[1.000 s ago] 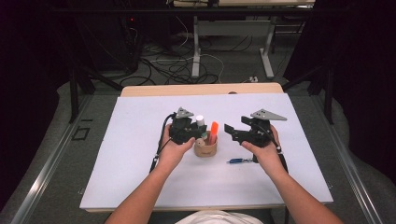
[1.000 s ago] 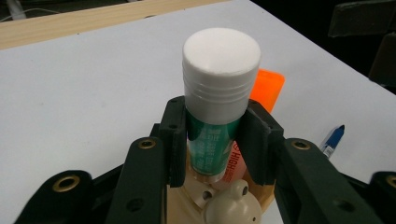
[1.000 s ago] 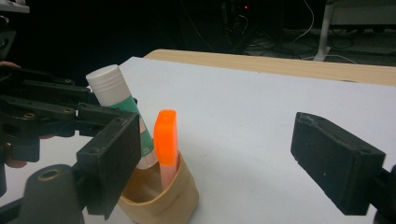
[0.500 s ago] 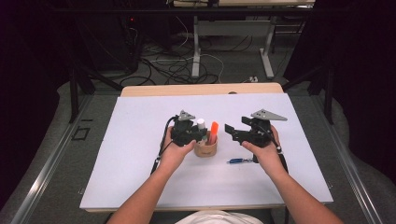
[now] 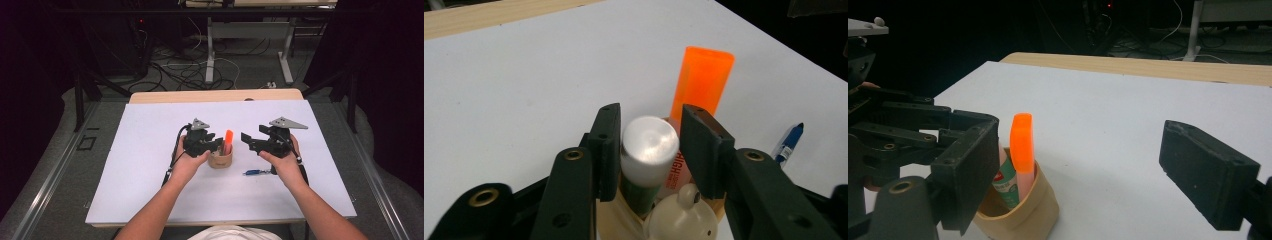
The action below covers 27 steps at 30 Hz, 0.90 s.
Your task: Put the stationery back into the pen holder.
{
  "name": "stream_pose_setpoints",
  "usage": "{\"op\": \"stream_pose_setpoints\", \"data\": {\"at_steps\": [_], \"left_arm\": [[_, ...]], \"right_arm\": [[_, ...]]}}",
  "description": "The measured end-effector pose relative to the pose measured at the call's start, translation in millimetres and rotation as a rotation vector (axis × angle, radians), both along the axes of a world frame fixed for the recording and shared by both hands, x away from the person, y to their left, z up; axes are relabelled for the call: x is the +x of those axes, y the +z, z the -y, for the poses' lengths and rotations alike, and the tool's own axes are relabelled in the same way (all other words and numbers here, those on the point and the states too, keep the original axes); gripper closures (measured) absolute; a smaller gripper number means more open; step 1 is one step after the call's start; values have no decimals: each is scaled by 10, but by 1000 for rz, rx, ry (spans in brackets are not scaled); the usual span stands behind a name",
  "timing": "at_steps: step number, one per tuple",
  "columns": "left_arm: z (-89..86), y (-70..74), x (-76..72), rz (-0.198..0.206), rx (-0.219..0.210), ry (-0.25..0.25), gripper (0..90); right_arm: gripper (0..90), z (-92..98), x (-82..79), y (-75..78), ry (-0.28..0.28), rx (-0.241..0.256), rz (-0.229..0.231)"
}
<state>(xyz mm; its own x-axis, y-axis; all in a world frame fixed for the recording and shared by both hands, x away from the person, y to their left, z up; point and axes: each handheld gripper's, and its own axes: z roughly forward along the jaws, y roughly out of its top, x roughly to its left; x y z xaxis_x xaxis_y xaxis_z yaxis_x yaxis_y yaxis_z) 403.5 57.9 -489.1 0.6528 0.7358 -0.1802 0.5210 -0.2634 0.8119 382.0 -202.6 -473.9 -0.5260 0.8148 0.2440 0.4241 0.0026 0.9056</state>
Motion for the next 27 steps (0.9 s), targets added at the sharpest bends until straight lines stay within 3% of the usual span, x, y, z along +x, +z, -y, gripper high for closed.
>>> {"op": "stream_pose_setpoints", "data": {"at_steps": [18, 27], "left_arm": [[-100, 113, -65, 54, -29, 26, 415], [-179, 191, -151, 88, -29, 19, 356]], "right_arm": [[159, 48, 21, 2, -14, 10, 7], [159, 84, 35, 4, -7, -21, -12]]}}
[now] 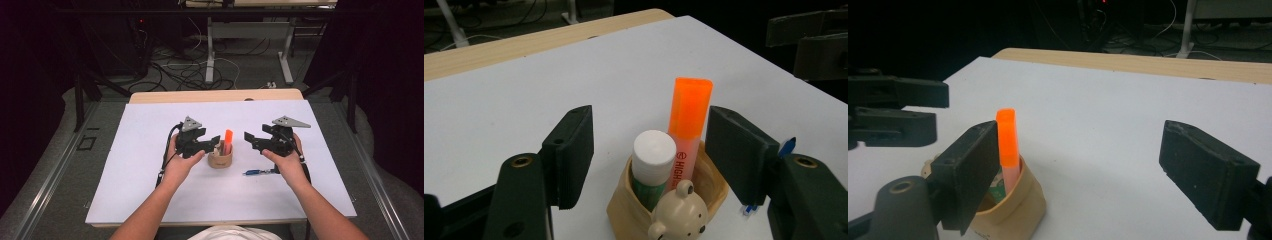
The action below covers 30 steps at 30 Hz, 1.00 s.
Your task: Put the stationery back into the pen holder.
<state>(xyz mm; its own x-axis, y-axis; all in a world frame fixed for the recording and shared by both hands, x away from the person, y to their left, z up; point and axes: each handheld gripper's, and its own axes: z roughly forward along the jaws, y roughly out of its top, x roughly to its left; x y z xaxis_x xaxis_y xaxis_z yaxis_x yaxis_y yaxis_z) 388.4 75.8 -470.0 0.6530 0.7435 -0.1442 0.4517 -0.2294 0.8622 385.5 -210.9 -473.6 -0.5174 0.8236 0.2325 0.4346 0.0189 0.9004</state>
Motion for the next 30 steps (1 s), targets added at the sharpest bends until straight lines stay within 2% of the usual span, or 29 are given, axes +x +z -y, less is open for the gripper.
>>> {"op": "stream_pose_setpoints", "data": {"at_steps": [4, 8, 13, 18, 22, 27, 30], "left_arm": [[-41, 34, -39, -6, -4, -14, 335], [-82, 67, -76, 6, 1, -27, 315], [-139, 97, -123, 14, 5, -39, 312], [-199, 104, -163, -14, -11, -33, 295], [-233, 86, -193, -48, -27, -24, 256], [-271, 59, -230, -21, -3, -16, 199], [-291, 42, -244, -21, -7, -8, 171]], "right_arm": [[158, 6, 15, -16, 3, -17, -9], [158, 21, 29, -39, 31, -76, -20], [151, 27, 44, -68, 66, -128, -56], [146, 35, 43, -47, 101, -167, -77], [142, 48, 22, -24, 168, -269, -62], [152, 58, 6, -19, 221, -398, -53], [188, 78, -2, -8, 253, -462, -39]]}}
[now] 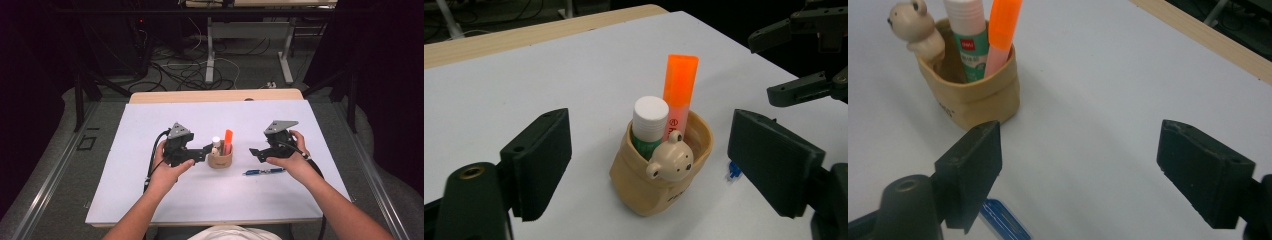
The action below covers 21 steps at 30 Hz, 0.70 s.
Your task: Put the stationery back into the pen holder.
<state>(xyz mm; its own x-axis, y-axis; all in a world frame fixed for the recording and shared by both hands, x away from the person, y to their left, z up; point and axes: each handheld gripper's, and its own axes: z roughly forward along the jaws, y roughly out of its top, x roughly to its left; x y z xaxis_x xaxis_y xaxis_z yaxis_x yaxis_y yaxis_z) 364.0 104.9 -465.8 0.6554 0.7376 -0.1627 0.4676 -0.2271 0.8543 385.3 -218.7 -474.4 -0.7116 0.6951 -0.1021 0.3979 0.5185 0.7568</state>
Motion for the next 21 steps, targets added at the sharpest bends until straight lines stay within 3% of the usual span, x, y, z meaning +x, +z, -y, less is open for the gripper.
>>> {"op": "stream_pose_setpoints", "data": {"at_steps": [6, 13, 21], "left_arm": [[-29, -26, -23, -6, -9, -4, 158], [-53, -76, -62, -16, 11, -2, 148], [-77, -100, -123, -2, 24, -15, 140]], "right_arm": [[279, 40, -16, 8, 67, -90, 22], [357, 84, -33, -13, 124, -189, 11], [371, 125, -62, -42, 180, -265, 18]]}}
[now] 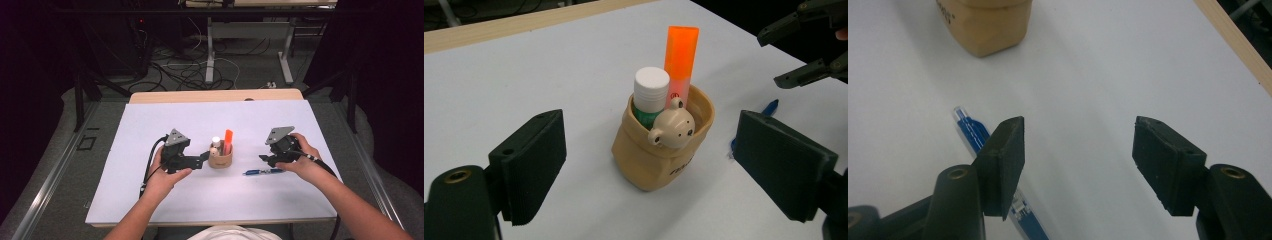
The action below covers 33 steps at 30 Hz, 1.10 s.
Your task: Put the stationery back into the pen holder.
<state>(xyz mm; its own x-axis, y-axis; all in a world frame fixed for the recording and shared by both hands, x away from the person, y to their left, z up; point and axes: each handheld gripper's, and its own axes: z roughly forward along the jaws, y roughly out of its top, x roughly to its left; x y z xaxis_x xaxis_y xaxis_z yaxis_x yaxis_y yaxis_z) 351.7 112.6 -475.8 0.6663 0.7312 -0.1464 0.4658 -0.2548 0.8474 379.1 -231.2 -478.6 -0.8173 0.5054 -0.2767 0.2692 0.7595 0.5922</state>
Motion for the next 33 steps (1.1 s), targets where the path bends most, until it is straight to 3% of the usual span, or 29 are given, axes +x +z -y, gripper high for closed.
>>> {"op": "stream_pose_setpoints", "data": {"at_steps": [4, 6, 11, 15, 16, 23, 33], "left_arm": [[-10, 0, -13, 1, 10, 2, 150], [-6, -10, -18, 9, 9, 8, 155], [-9, -30, -22, 7, 16, 4, 157], [-8, -43, -24, 6, 28, 1, 157], [-8, -45, -24, 6, 29, 0, 158], [-5, -71, -20, 4, 27, 5, 158], [-1, -94, -11, 0, 29, 7, 159]], "right_arm": [[371, -2, -23, -33, 54, -67, 25], [393, -6, -46, -43, 55, -99, 35], [454, 5, -96, -78, 101, -135, 42], [507, 5, -132, -125, 162, -223, 76], [517, 7, -153, -148, 156, -221, 61], [575, 24, -176, -236, 266, -321, 76], [626, 62, -209, -372, 332, -414, 60]]}}
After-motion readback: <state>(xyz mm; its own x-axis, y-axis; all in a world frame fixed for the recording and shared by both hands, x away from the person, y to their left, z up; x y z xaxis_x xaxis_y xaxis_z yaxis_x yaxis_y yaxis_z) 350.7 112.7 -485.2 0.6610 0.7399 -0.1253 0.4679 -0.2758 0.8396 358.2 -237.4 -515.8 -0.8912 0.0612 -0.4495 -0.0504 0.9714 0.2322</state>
